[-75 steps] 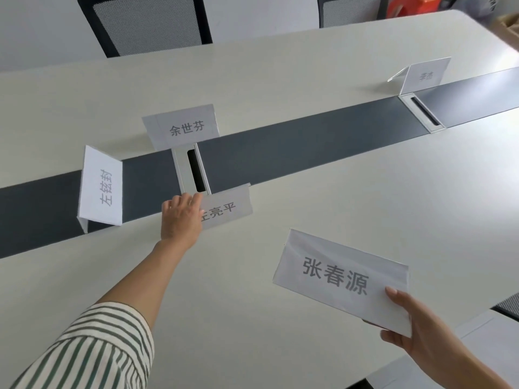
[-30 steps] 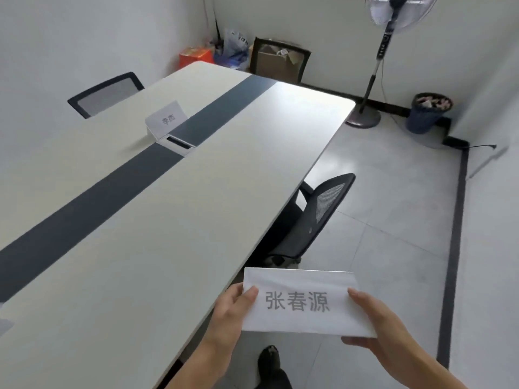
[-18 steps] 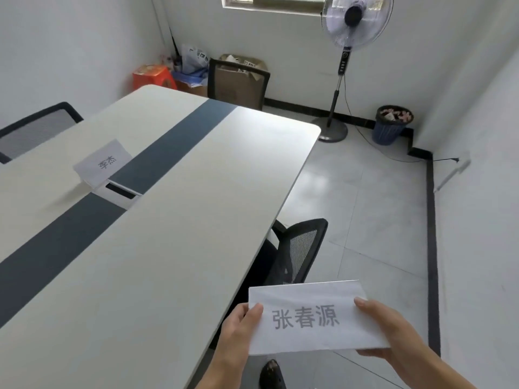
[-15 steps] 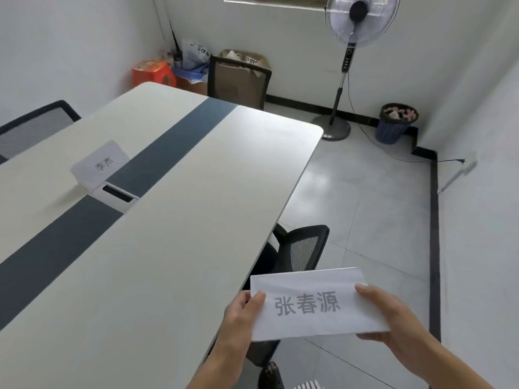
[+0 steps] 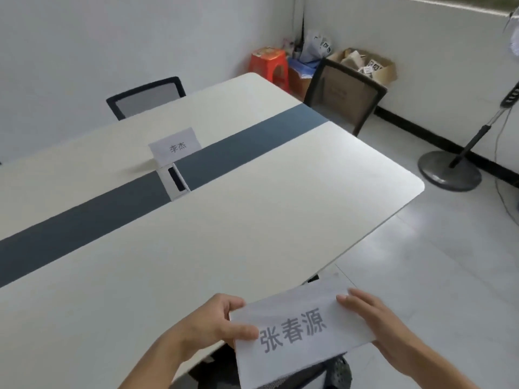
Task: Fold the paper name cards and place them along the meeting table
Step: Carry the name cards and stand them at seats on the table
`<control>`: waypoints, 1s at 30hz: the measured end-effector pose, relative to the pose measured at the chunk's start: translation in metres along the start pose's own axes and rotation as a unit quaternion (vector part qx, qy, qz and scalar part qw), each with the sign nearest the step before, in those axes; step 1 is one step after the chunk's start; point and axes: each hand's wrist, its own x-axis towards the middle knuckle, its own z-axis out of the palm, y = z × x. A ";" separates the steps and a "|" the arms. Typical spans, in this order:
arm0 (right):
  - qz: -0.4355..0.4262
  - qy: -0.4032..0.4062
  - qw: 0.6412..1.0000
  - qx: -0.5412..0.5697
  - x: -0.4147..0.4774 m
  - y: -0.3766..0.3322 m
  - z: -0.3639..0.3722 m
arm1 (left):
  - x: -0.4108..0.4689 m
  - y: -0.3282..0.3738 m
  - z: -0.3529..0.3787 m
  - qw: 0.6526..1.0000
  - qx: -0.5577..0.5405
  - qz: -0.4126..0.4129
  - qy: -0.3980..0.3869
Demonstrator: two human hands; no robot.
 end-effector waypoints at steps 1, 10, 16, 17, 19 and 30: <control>0.004 -0.020 1.000 -0.012 0.011 -0.010 -0.008 | 0.005 0.008 0.005 1.000 0.014 -0.013 0.003; -0.029 -0.231 0.954 -0.191 0.109 -0.072 0.007 | 0.030 0.032 0.029 0.994 -0.021 -0.056 0.087; -0.038 -0.274 0.933 -0.230 0.152 -0.089 0.049 | 0.034 0.016 -0.009 0.986 -0.054 -0.048 0.148; -0.037 -0.275 0.932 -0.232 0.159 -0.091 0.054 | 0.036 0.016 -0.018 0.986 -0.056 -0.046 0.148; -0.033 -0.271 0.933 -0.236 0.174 -0.095 0.064 | 0.042 0.016 -0.040 0.987 -0.062 -0.041 0.143; -0.091 -0.188 0.957 -0.202 0.273 -0.110 0.134 | 0.103 -0.009 -0.193 0.950 -0.074 -0.113 0.283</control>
